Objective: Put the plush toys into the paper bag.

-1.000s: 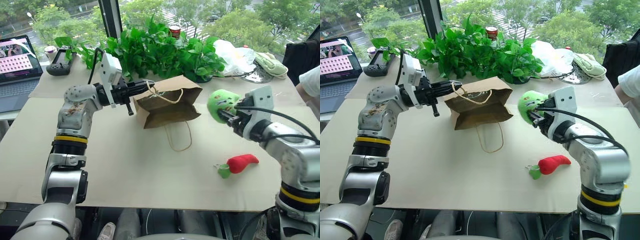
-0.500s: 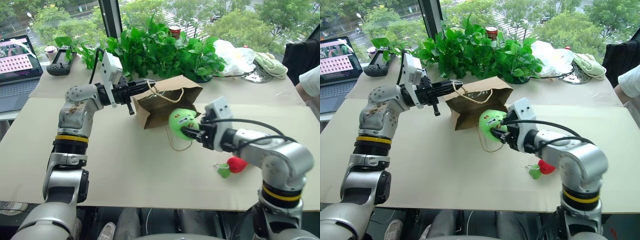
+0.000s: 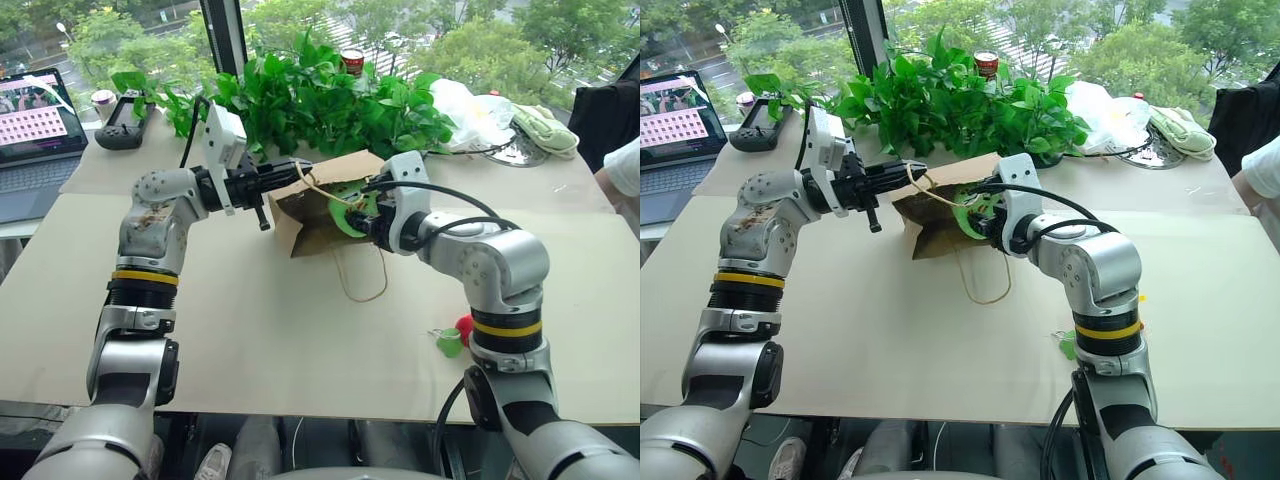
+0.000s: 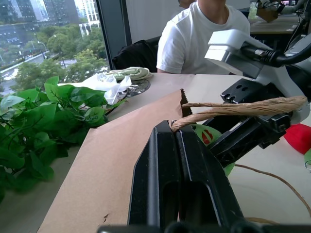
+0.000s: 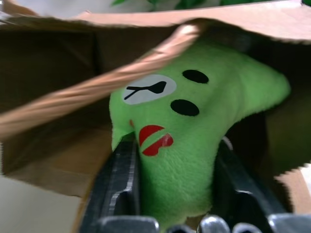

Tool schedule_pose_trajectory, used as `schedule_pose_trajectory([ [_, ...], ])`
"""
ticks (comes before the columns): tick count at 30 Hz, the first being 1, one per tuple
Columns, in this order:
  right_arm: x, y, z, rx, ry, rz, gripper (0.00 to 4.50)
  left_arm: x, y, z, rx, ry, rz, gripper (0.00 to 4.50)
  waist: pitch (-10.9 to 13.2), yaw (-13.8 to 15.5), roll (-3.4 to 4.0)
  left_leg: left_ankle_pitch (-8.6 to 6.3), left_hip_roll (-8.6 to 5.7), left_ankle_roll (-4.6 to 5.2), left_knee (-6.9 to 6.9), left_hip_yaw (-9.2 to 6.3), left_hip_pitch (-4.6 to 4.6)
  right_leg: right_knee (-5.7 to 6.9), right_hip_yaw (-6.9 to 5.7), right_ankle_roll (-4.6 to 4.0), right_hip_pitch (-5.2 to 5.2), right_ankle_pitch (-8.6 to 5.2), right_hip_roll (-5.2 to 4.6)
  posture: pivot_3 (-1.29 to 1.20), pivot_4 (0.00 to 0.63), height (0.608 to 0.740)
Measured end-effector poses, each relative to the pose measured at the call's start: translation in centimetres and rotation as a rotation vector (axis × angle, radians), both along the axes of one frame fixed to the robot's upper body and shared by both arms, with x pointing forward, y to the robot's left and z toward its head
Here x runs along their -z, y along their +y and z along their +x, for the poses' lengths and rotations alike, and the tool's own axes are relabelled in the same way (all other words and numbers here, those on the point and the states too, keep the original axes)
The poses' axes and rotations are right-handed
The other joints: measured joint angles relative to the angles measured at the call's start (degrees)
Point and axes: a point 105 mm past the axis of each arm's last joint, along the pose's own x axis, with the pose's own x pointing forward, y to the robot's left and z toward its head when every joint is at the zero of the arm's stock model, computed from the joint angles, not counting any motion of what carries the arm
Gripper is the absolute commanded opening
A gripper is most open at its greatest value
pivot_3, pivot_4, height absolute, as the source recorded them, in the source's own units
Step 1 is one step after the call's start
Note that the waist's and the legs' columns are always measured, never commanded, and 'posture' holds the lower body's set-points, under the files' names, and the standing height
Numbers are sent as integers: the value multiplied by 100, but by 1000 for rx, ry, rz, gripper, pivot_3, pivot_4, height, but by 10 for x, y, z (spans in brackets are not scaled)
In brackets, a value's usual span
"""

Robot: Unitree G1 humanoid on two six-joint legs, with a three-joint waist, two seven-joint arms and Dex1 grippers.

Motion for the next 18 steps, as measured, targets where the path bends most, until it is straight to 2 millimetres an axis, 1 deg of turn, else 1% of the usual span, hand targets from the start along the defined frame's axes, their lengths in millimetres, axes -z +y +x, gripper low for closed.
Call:
schedule_pose_trajectory([
  [1,0,0,1,11,2,8,3466,0,0,0,0,0,0,0,0,-3,0,0,0,0,-1,0,-1,0,0,0,-1,0,0,0,150,713],
  [4,-9,5,4,13,-24,34,4452,0,0,0,0,0,0,0,0,-15,1,0,1,0,-4,0,1,1,0,0,-3,0,0,0,150,713],
  [8,-15,2,6,35,-37,63,4452,0,0,0,0,0,0,0,0,-14,1,0,0,0,-5,1,1,1,0,0,-3,0,0,0,150,713],
  [10,-19,-2,5,44,-51,63,4452,0,0,0,0,0,0,0,0,-12,1,0,0,0,-5,1,0,1,0,0,-3,0,0,0,150,713],
  [13,-27,-13,-1,47,-80,49,4452,0,0,0,1,1,-1,0,0,3,1,0,0,0,-6,0,-2,1,-1,0,-2,0,0,0,150,713],
  [16,-25,-28,-20,-10,-77,-3,4452,1,0,1,-1,4,-2,0,0,16,1,0,0,1,-8,0,-5,-3,-2,0,1,0,-1,0,150,713],
  [18,-17,-45,-37,-55,-47,-65,4452,1,-1,1,2,6,-3,0,0,36,1,-1,-1,1,-11,-2,-9,-7,-3,0,2,0,-3,0,150,713],
])
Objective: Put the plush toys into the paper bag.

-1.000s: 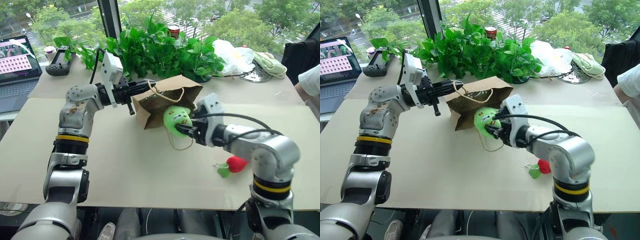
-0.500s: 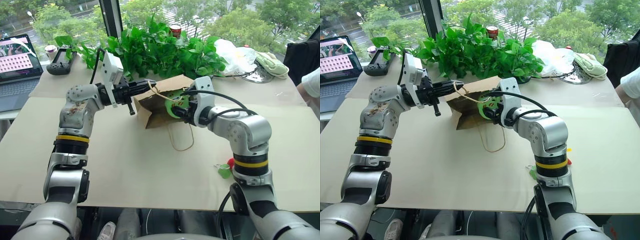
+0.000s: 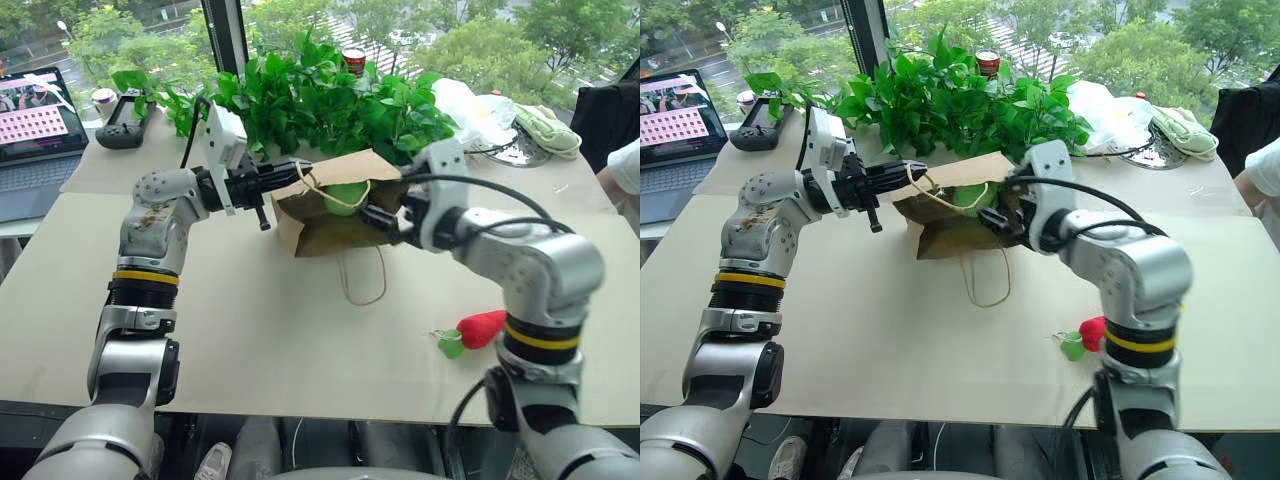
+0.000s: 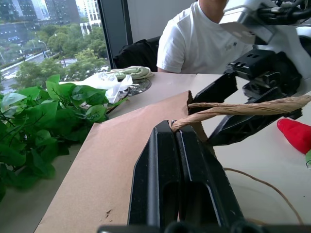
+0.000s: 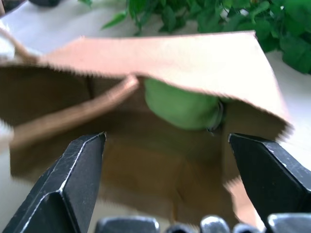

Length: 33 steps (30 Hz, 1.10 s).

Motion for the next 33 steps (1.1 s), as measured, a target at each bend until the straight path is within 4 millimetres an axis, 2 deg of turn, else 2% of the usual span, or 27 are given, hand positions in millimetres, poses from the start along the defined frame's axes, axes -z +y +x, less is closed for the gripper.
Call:
schedule_pose_trajectory([
  [7,25,-69,-47,12,128,-219,4452,1,-1,1,2,7,-5,0,0,-25,0,1,-6,2,-2,-4,12,-8,5,1,3,-1,-2,0,150,713],
  [9,35,-83,-61,7,188,-305,4452,1,-2,1,4,8,-6,0,0,-31,0,3,-8,5,-2,-7,16,-7,5,2,7,-1,-1,0,150,713],
  [10,45,-97,-74,0,242,-408,4452,1,-3,1,6,8,-6,0,0,-32,2,7,-12,10,-1,-7,15,-7,9,3,7,-2,-3,0,150,713],
  [13,52,-113,-87,-22,299,-546,4452,1,-2,1,4,9,-6,0,0,-63,2,10,-17,15,3,-10,24,-5,17,5,16,-3,-3,0,150,713],
  [18,58,-114,-95,-124,304,-654,4452,1,-3,1,7,10,-8,0,0,-60,1,14,-19,19,8,-19,32,-1,14,5,26,-3,-2,0,150,713],
  [28,93,-103,-80,-175,316,-660,4452,2,-3,1,8,11,-8,0,0,-28,2,14,-24,19,10,-25,24,-4,15,6,23,-3,-3,0,150,713],
  [31,98,-103,-80,-178,332,-661,3785,2,-3,1,7,10,-8,0,0,-26,1,14,-24,19,11,-25,24,-5,14,6,25,-3,-3,0,150,713],
  [33,100,-101,-80,-186,334,-652,3011,2,-3,1,6,10,-8,0,0,-27,1,14,-24,19,12,-26,25,-5,13,6,26,-3,-3,0,150,713],
])
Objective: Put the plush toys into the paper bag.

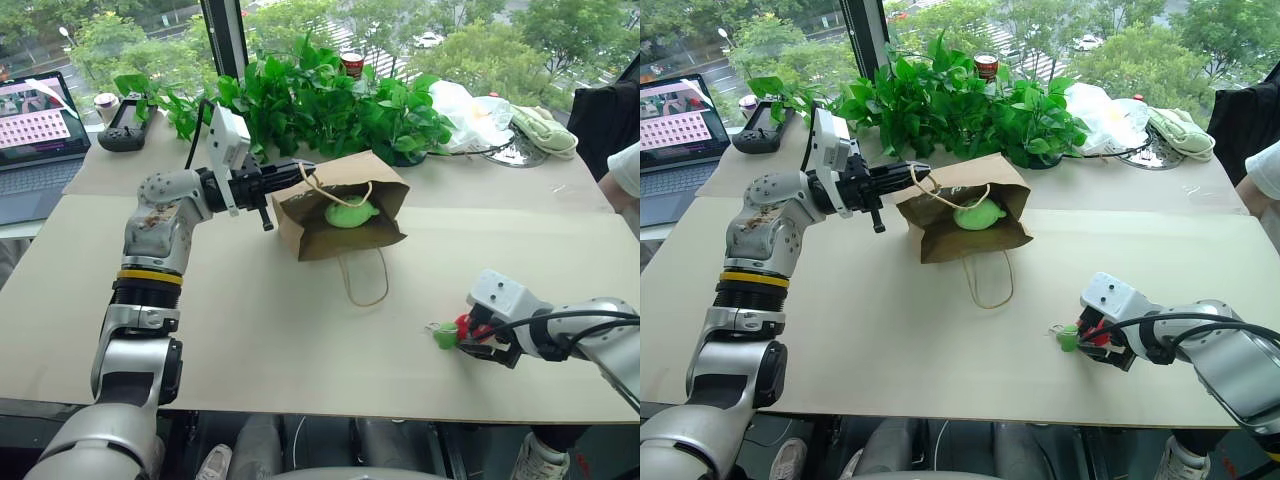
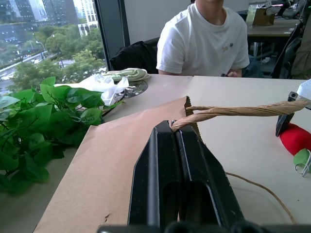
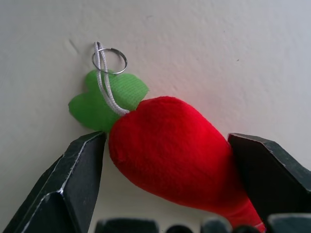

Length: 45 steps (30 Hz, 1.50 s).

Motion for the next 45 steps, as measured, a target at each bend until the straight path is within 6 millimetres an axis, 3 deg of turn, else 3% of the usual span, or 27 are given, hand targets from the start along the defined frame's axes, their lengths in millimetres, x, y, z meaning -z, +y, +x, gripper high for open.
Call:
schedule_pose_trajectory([
  [5,0,1,3,4,-5,6,1334,0,0,0,-1,0,1,0,0,-6,0,0,0,0,2,-1,2,3,0,0,2,0,0,0,150,713],
  [11,-4,2,8,32,-41,48,1334,0,1,0,-4,-1,2,0,0,-4,0,0,0,0,2,-1,1,2,0,0,2,0,0,0,150,713],
  [14,-22,10,20,58,-115,142,1334,-1,2,1,-9,0,2,0,0,-11,0,0,0,0,3,-1,1,4,1,0,0,0,0,0,150,713],
  [18,-63,45,32,-9,-241,327,1334,-1,2,1,-14,4,-2,0,0,-12,1,1,0,0,0,-8,2,7,-2,-1,1,0,3,0,150,713],
  [22,-83,80,39,-57,-294,451,1334,-1,2,2,-19,8,-4,0,0,-2,1,1,-1,0,1,-10,-4,6,-3,-1,0,1,3,0,150,713],
  [27,-83,123,49,-87,-292,511,1334,-1,3,2,-21,12,-5,0,-1,5,3,1,-1,0,1,-9,-15,8,-2,-2,-14,1,3,0,150,713],
  [31,-90,144,65,-63,-327,521,1334,-1,2,2,-18,12,-5,0,-2,-3,4,1,-1,0,0,-8,-15,19,-2,-3,-20,1,3,0,150,713],
  [41,-96,173,97,-16,-370,456,1334,-1,1,1,-12,14,-5,0,-2,-11,5,1,-1,1,0,-6,-17,51,-3,-3,-28,1,3,0,150,713],
  [45,-109,186,108,-12,-424,446,1334,0,-1,1,-4,16,-6,0,-2,-18,6,2,0,1,-1,-5,-18,53,-3,-4,-31,2,3,0,150,713],
])
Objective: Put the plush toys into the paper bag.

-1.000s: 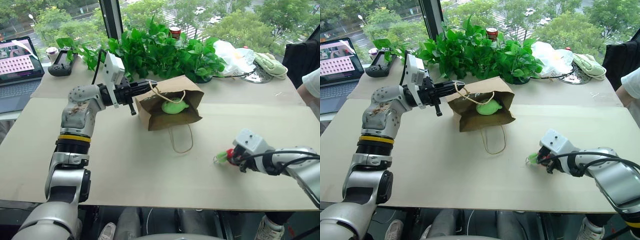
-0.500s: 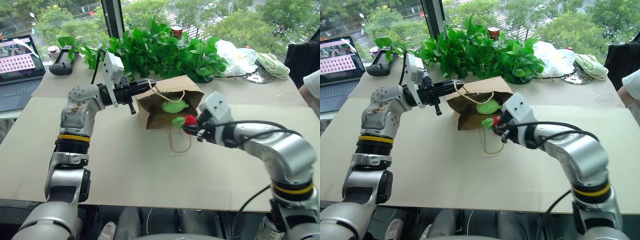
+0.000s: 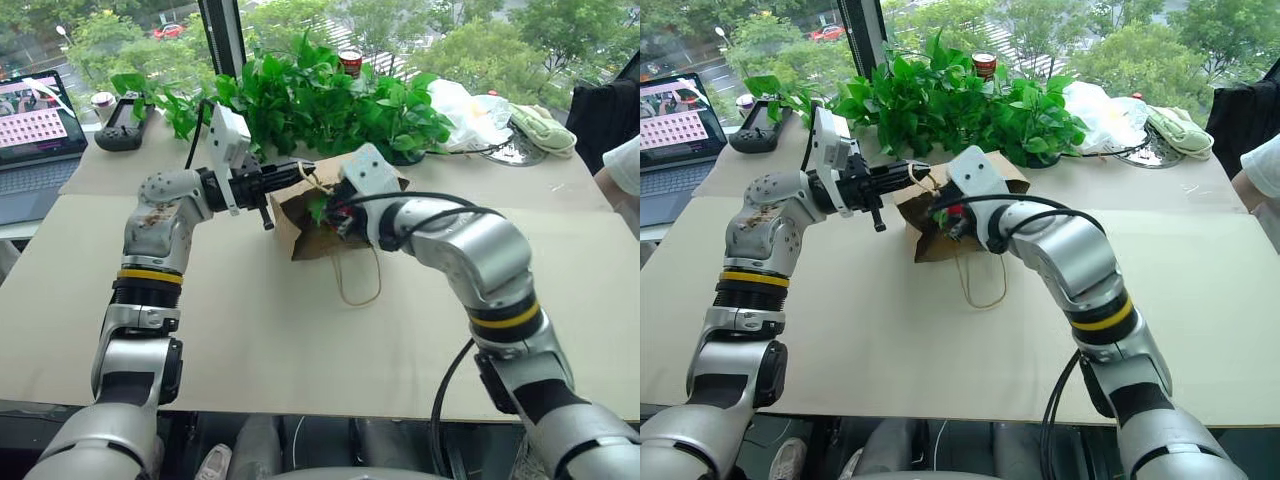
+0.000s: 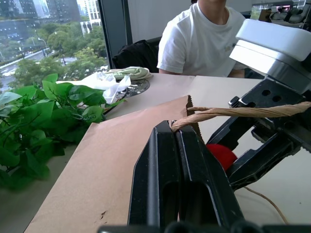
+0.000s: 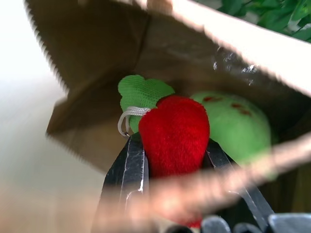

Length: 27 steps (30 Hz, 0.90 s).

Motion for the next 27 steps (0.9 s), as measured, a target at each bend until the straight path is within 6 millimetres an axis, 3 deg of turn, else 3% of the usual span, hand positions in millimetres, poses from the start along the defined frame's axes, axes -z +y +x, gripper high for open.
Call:
schedule_pose_trajectory([
  [3,2,5,6,18,-3,-1,2072,0,0,0,0,0,0,0,0,-2,0,0,0,0,-2,0,-1,2,0,0,1,0,0,0,150,713],
  [10,3,20,7,10,7,47,4459,0,0,0,2,0,0,0,0,-5,0,0,0,0,-4,0,-3,3,-1,0,0,0,0,0,150,713],
  [21,-7,-5,3,44,-3,83,4459,1,0,0,1,6,-1,0,0,-5,1,0,0,0,-5,0,-4,4,-2,0,-2,0,-1,0,150,713],
  [27,0,-19,-17,5,34,77,4459,1,-1,1,6,7,-3,0,0,0,1,0,0,0,-7,-1,-4,0,-2,0,1,0,-1,0,150,713],
])
